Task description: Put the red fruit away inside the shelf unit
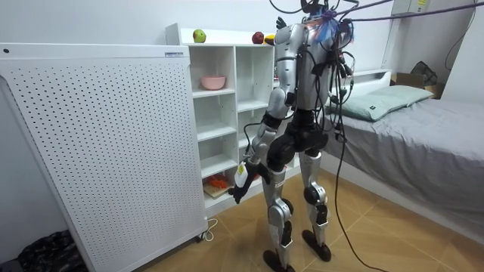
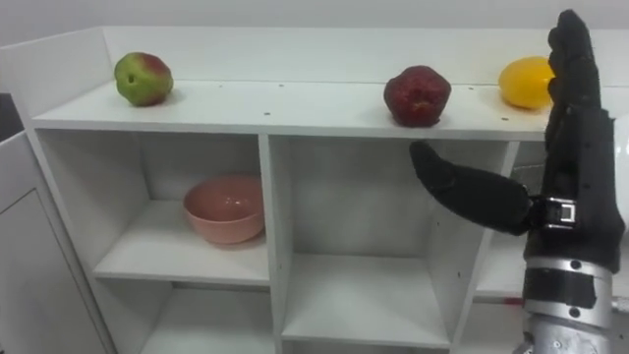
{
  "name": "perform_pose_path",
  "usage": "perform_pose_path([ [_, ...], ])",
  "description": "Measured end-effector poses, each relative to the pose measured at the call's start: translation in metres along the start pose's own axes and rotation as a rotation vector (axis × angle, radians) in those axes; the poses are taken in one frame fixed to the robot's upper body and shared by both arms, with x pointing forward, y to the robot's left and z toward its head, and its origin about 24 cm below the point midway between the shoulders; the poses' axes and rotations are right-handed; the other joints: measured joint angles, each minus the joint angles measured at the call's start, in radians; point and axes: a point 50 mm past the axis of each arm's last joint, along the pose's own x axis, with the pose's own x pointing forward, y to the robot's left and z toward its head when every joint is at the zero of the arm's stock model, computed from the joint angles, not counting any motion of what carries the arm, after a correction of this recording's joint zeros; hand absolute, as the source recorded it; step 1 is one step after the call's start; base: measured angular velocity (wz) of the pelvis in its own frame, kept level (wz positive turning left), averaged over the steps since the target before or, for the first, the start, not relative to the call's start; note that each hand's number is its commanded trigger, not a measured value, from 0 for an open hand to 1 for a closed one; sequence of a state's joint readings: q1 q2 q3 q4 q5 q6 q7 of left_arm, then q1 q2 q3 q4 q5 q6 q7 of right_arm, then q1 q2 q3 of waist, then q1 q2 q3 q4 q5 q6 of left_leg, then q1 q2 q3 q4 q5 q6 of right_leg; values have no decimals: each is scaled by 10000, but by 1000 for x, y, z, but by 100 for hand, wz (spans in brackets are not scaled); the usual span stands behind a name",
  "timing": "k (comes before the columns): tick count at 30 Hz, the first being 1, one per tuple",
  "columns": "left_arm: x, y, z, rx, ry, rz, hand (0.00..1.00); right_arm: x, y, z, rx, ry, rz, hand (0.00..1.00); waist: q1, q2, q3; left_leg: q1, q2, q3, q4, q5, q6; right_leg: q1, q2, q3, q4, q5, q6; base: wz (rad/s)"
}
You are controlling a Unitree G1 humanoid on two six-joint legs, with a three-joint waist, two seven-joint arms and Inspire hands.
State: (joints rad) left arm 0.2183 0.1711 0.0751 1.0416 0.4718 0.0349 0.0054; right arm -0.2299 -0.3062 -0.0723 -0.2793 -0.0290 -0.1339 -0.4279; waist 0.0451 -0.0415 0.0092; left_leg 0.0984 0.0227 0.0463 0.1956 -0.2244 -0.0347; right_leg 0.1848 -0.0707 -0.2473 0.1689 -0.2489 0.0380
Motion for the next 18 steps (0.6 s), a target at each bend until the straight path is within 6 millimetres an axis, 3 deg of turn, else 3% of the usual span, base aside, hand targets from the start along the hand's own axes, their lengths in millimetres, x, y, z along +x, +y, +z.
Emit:
perform_pose_path([
  [5,1,2,5,17,-100,-66,0,6,-3,-12,-192,424,-250,0,155,-141,-19,9,-8,-85,8,0,0,46,0,-33,-9,2,-1,4],
  [12,3,5,10,29,-164,-40,0,24,-3,-9,-247,217,-261,0,194,-226,-29,-16,-8,-115,9,0,0,35,1,-74,-9,2,-1,1],
  [18,3,9,15,36,-213,27,0,25,-2,-14,-399,563,-36,0,246,-382,-106,-2,-14,-253,11,0,0,74,16,-112,6,2,-1,4],
])
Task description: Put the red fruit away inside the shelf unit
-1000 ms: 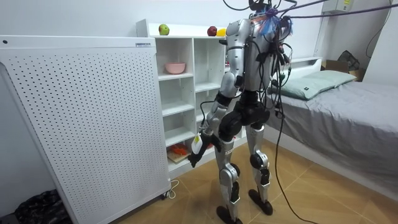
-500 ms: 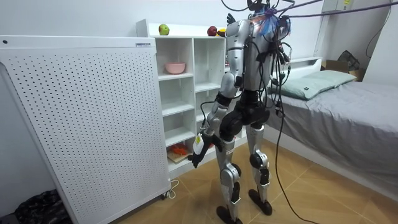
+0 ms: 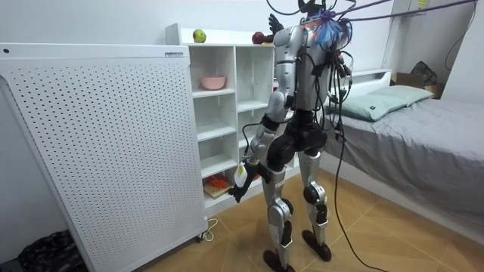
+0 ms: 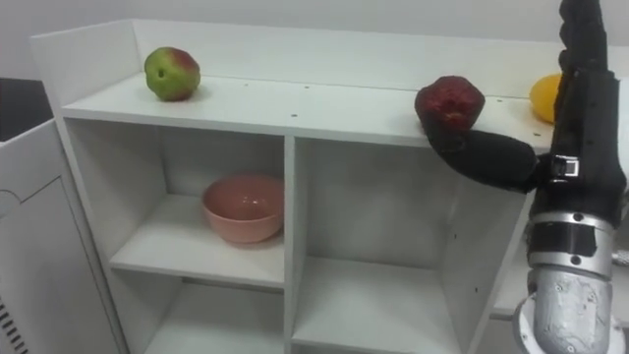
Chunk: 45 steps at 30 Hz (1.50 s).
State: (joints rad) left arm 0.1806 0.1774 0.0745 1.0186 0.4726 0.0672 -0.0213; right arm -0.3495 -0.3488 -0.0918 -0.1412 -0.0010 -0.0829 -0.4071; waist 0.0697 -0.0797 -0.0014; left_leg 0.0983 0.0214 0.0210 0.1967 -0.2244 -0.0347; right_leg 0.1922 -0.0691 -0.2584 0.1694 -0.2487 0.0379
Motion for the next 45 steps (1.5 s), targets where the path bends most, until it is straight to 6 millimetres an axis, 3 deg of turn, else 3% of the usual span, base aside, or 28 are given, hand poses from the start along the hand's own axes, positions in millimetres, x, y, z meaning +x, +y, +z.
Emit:
perform_pose_path([
  [7,0,4,5,-12,-142,58,0,0,1,-6,-162,418,272,0,100,-69,74,-39,0,5,14,1,-2,-15,0,-51,-11,0,0,0],
  [12,0,5,8,-14,-260,132,0,0,2,-6,-192,477,522,0,142,-78,77,-49,-2,3,27,1,-2,-14,0,-52,-10,0,0,0],
  [14,0,6,9,-86,-309,154,0,0,2,-6,-158,491,538,39,146,-76,77,-59,-2,-2,34,1,-2,-16,0,-52,-11,0,0,0],
  [16,0,6,10,-99,-319,157,0,0,3,-6,-153,494,606,95,144,-73,76,-63,-2,-3,41,1,-2,-17,0,-51,-12,0,0,0],
  [17,0,6,10,-108,-325,159,0,0,3,-7,-166,510,611,100,142,-74,75,-67,-2,-4,48,1,-2,-17,0,-51,-11,0,0,0],
  [24,0,7,10,-114,-350,150,0,-1,3,-13,-306,753,858,100,120,-9,38,-111,-3,-7,77,1,-3,-28,-1,-72,-10,0,0,0],
  [26,-1,7,11,-113,-406,140,0,0,3,-13,-318,744,913,100,117,27,-10,-146,-7,-15,79,3,-3,-19,-1,-66,-6,0,0,0],
  [32,-1,11,17,-97,-625,147,0,1,1,-14,-434,757,1024,100,143,42,-4,-55,-10,-51,64,6,-6,12,2,-29,-4,0,0,1],
  [37,0,11,18,-97,-655,144,0,3,0,-12,-474,645,1020,100,144,25,49,-44,-11,-40,60,6,-6,10,7,66,-4,0,0,0],
  [40,0,12,19,-88,-698,154,0,4,1,-11,-440,597,1015,100,172,12,152,-47,-11,-18,61,6,-6,-7,7,82,-5,0,0,0],
  [45,0,12,20,-64,-708,102,0,3,3,-10,-411,537,1266,100,137,32,131,-56,-10,-7,84,6,-6,-11,3,84,-5,0,-1,0],
])
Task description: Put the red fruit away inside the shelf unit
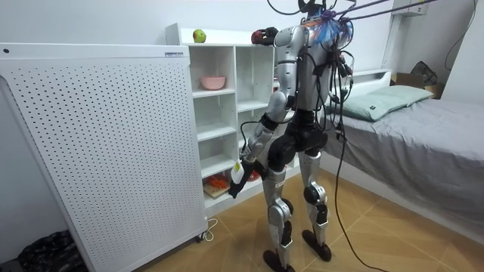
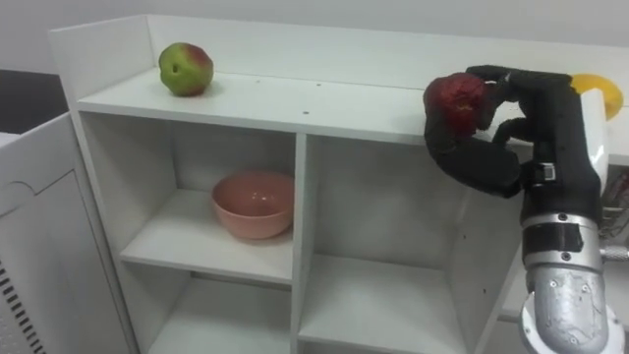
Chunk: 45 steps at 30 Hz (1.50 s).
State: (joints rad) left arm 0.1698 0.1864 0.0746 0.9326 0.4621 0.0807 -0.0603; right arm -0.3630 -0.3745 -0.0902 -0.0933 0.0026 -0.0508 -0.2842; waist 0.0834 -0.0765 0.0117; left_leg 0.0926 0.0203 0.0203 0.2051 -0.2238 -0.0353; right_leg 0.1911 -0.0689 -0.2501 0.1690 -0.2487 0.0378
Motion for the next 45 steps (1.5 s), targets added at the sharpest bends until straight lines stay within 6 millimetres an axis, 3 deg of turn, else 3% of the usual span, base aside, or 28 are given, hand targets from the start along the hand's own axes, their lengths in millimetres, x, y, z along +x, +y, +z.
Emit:
perform_pose_path([
  [8,0,2,0,37,8,111,0,-3,17,22,-212,-839,1254,100,-143,234,-135,19,0,23,-15,0,0,1,1,18,13,0,0,0],
  [16,0,1,0,94,-9,-75,0,-12,37,49,20,-1951,2650,100,-34,107,-134,30,3,5,-21,1,-2,11,2,21,16,0,0,0],
  [21,0,-4,-5,436,124,-432,0,-30,54,63,232,-2541,3668,100,27,176,-111,-110,4,8,63,1,-2,-39,1,-13,1,1,-1,1],
  [22,0,-5,-5,441,152,-449,0,-33,56,64,242,-2558,3794,100,45,220,-83,-128,3,3,87,1,-2,-41,1,-9,2,2,-4,0],
  [26,0,-9,-11,558,368,-607,0,-45,68,60,377,-2315,4576,100,37,285,-121,-286,4,-2,217,0,-2,-159,-2,-10,19,12,-20,0],
  [28,0,-11,-13,663,446,-667,0,-48,71,58,416,-2229,4776,100,28,330,-91,-312,3,-1,255,1,-2,-171,-2,1,19,19,-32,0],
  [33,0,-18,-23,956,822,-540,0,-65,79,36,304,-1347,5170,100,102,379,-69,-365,29,37,314,3,2,-213,0,18,65,29,-50,-2],
  [35,-1,-23,-27,1162,964,-443,0,-79,87,13,369,-222,5520,100,159,322,-101,-644,57,37,439,8,9,-546,-4,3,304,29,-51,-2],
  [38,-1,-29,-28,1357,1088,-496,0,-90,95,-12,153,953,5800,100,305,286,-89,-1195,57,2,742,36,53,-1040,-49,-36,612,31,-54,3],
  [42,0,-30,-26,1422,1009,-427,0,-98,97,-34,-429,1757,6001,100,345,354,-7,-2220,74,-220,1555,36,66,-1907,-83,-7,1323,24,-60,17],
  [45,1,-29,-24,1293,1077,-400,0,-105,99,-58,-826,2715,5996,100,407,396,104,-3067,92,-247,2210,-9,138,-2731,-163,17,2145,-165,-156,15],
])
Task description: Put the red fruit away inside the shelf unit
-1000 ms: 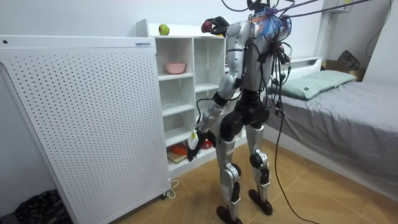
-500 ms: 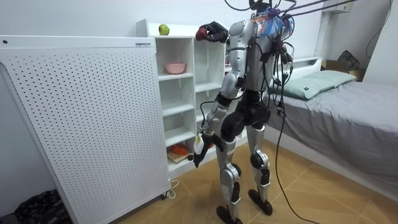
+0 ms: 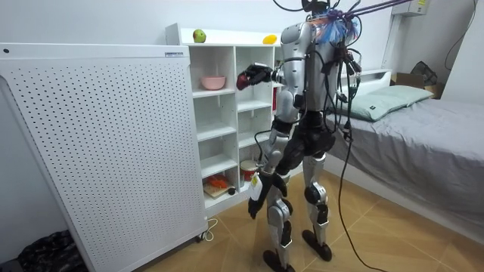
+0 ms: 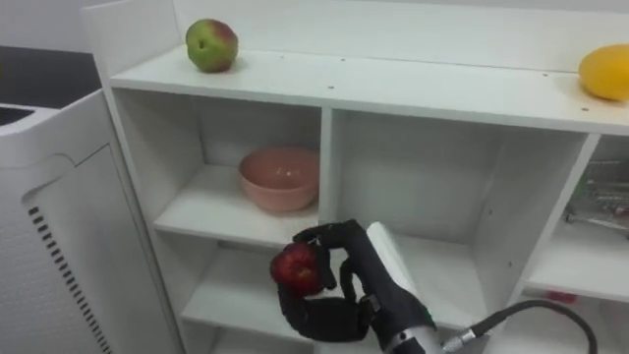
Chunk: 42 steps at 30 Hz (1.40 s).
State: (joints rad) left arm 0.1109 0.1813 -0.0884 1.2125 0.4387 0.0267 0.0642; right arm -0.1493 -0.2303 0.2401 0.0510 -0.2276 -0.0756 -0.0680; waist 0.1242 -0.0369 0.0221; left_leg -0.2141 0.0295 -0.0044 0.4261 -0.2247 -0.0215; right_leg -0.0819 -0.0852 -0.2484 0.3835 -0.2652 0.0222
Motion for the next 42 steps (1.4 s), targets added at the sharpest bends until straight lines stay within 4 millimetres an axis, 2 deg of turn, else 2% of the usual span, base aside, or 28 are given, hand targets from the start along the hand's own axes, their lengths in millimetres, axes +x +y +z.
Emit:
perform_pose_path([
  [2,1,1,6,-294,-114,77,0,-1,3,-19,-235,803,-52,100,28,35,77,-936,-14,1,857,-140,73,-912,-157,-29,972,-393,-78,12],
  [4,2,4,11,-366,-239,202,0,-3,4,-31,-387,1336,-128,100,105,46,139,-1647,-9,-20,1386,-216,68,-1715,-253,2,1768,-620,-175,6],
  [6,2,6,15,-590,-400,372,0,-6,2,-41,-731,1713,-280,100,173,5,167,-2558,-42,-65,2032,-226,62,-2711,-397,52,2649,-988,-256,6],
  [10,2,12,12,-687,-354,494,0,-3,-3,-54,-1001,2177,-816,100,184,-86,190,-3496,-65,-277,2421,-20,-75,-3722,-440,-18,3319,-1096,-331,8],
  [12,2,17,11,-717,-369,648,0,-2,-7,-57,-1111,2240,-1093,100,184,-164,176,-3958,-49,-313,2443,139,-164,-4204,-512,-40,3501,-1072,-457,9],
  [17,2,15,15,-550,-531,878,0,12,-25,-66,-1673,2515,-1872,100,239,-322,212,-4856,-63,-348,2465,488,-273,-5262,-555,-54,3942,-949,-593,3],
  [20,2,16,19,-601,-708,903,0,19,-36,-66,-1939,2523,-2417,100,254,-382,214,-5386,-39,-444,2498,633,-313,-5769,-538,-159,4031,-887,-710,6],
  [25,2,20,25,-985,-882,1015,0,23,-53,-67,-2466,2578,-3111,100,428,-494,230,-6169,-50,-572,2743,662,-363,-6506,-541,-265,4327,-927,-820,5],
  [27,2,22,25,-1199,-892,1057,0,25,-59,-66,-2634,2606,-3346,100,506,-545,235,-6456,-57,-579,2827,666,-380,-6784,-641,-305,4445,-960,-866,3],
  [29,1,24,24,-1393,-808,1104,0,27,-67,-67,-2876,2695,-3656,100,524,-569,253,-6799,-164,-690,3013,681,-355,-7076,-748,-462,4717,-1029,-987,17],
  [31,1,28,23,-1396,-837,1177,0,30,-74,-70,-3099,3031,-3854,100,554,-640,277,-7014,-236,-796,3146,670,-370,-7269,-735,-403,4890,-1100,-993,16],
  [35,1,37,18,-1376,-733,1434,0,38,-97,-61,-3867,2858,-4650,100,762,-783,346,-7568,-280,-893,3464,583,-464,-7778,-849,-458,5231,-1235,-1038,6],
  [40,-2,51,23,-1163,-1092,1992,0,45,-120,-48,-5325,2300,-5112,100,757,-889,325,-8247,-440,-1053,3874,565,-478,-8361,-1056,-609,5724,-1423,-1098,12],
  [42,-3,56,23,-1071,-1195,2175,0,46,-126,-46,-5583,2275,-5200,100,835,-917,334,-8426,-422,-1145,4137,493,-480,-8464,-1007,-643,5858,-1454,-1114,1],
])
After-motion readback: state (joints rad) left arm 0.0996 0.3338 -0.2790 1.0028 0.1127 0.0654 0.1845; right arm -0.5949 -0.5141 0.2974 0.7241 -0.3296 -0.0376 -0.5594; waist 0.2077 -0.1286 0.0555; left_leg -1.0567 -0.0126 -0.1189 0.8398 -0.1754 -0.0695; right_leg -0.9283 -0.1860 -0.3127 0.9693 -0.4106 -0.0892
